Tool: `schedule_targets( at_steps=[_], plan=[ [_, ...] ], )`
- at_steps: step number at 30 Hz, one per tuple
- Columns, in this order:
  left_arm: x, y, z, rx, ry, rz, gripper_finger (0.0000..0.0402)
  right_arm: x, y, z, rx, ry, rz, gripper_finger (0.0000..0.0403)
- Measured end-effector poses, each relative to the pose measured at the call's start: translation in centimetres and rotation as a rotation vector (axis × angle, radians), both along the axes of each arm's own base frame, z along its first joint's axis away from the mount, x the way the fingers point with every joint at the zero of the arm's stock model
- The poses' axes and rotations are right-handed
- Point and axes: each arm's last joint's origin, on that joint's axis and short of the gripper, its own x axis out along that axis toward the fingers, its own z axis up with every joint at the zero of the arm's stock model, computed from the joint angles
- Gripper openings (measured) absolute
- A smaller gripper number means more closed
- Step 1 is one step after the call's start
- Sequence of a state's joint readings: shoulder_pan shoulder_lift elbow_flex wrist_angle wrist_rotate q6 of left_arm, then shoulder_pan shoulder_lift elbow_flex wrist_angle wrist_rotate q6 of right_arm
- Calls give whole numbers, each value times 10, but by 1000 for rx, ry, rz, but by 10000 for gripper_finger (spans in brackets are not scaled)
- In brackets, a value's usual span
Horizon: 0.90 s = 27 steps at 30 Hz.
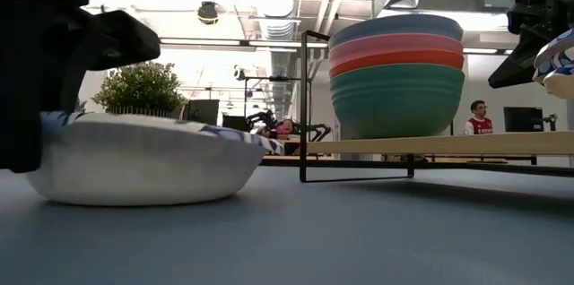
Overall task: Place and stack bowls onto a shelf
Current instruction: Stack the white bowl on top of the white bowl on the shelf
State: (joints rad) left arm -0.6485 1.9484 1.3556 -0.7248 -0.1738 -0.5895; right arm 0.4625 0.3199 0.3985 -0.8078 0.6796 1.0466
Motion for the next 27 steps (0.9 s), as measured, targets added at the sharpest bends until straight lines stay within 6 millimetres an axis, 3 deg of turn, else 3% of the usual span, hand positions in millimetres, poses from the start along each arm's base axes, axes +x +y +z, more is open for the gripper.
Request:
schedule_targets(
  at_steps=[6, 20, 27],
  plan=[
    [20, -3, 25, -102, -97, 106, 2, 0, 0, 0, 0, 0, 0, 63],
    [65, 6, 169, -68, -575, 222, 0, 0, 0, 0, -7, 3, 5, 63],
    [92, 35, 199, 5, -783, 139, 0, 0, 0, 0, -18, 8, 13, 63]
  ],
)
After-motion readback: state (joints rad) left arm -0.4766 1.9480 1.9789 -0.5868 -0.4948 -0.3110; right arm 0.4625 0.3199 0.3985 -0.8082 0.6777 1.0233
